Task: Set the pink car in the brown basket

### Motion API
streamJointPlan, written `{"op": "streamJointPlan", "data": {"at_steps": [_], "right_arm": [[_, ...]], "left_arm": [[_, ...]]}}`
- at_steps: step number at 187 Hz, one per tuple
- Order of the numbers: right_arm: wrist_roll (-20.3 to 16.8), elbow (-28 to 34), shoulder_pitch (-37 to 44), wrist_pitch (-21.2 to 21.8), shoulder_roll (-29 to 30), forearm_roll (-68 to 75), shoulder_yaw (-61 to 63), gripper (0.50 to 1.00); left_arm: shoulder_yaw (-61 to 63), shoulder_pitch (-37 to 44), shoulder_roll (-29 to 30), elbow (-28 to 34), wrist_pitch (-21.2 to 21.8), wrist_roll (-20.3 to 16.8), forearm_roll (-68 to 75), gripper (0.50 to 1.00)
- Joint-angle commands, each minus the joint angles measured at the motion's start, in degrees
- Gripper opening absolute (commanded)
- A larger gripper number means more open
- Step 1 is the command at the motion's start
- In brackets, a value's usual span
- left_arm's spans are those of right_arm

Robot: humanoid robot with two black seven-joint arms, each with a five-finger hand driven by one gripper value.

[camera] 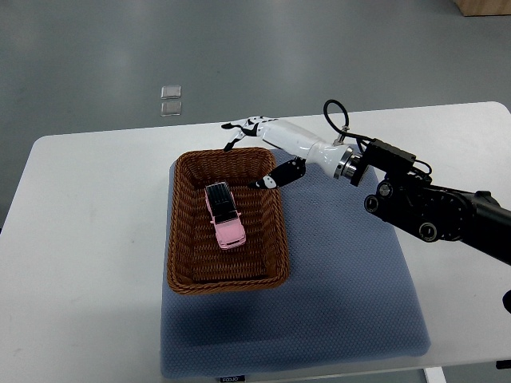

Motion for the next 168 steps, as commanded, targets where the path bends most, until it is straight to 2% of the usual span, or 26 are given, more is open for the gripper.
{"op": "streamJointPlan", "data": {"at_steps": [1,54,116,153,168], "right_arm": [[-0.9,0.1,-2.0,-0.1,-1.4,7.1,4.5,0.911],[-8.2,0.2,-10.7,0.3,-2.0,25.8,19.6,0.911],[-11.2,0.3,-16.6,0.2,-2.0,42.6,25.2,0.911],[-11.3,0.2,-17.2,0.7,-2.1,50.7,25.1,0.911],[-12.8,0.3,-17.2,1.6,-2.4,52.0,25.1,0.911]], "left_arm": [[0.1,0.0,0.0,0.0,0.0,0.0,0.0,1.000],[0.2,0.0,0.0,-0.1,0.0,0.0,0.0,1.000],[0.2,-0.1,0.0,-0.2,0.0,0.0,0.0,1.000],[0.3,0.0,0.0,-0.2,0.0,0.0,0.0,1.000],[0.3,-0.1,0.0,-0.2,0.0,0.0,0.0,1.000]]}}
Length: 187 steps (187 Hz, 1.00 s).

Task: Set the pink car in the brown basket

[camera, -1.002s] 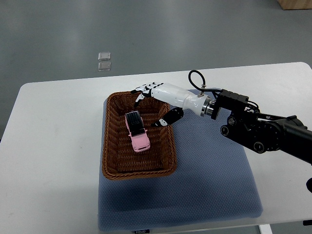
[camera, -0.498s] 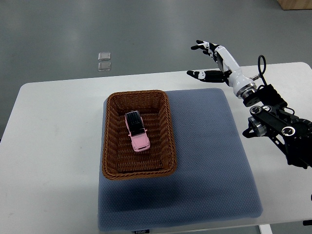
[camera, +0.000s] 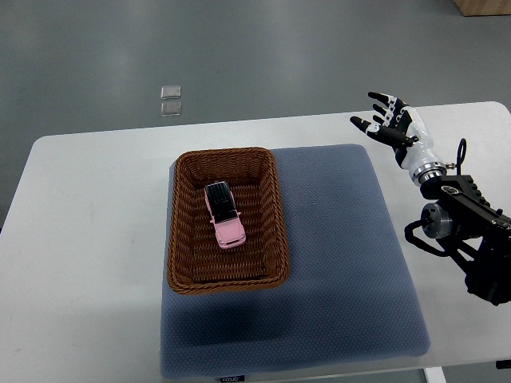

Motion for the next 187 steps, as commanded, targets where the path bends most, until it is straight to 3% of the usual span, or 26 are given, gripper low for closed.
{"op": "streamJointPlan", "data": {"at_steps": [1,20,96,142,187], "right_arm": [[-1.3,0.0,0.0,1.0,-0.3,2.2,-0.1,0.911],[-1.9,-0.1,-0.1,2.7,-0.4,2.1,-0.1,0.913],[-2.2,-0.4,0.4,1.2,0.2,2.9,0.0,0.913],[-10.0,-0.2,0.7,3.5,-0.4,5.4,0.0,0.913],[-8.5,-0.3,0.7,3.3,-0.5,5.2,0.0,0.913]], "left_arm": [[0.0,0.0,0.0,0.1,0.0,0.0,0.0,1.000],[0.0,0.0,0.0,0.1,0.0,0.0,0.0,1.000],[-0.1,0.0,0.0,0.0,0.0,0.0,0.0,1.000],[0.0,-0.1,0.0,0.1,0.0,0.0,0.0,1.000],[-0.1,0.0,0.0,0.3,0.0,0.0,0.0,1.000]]}}
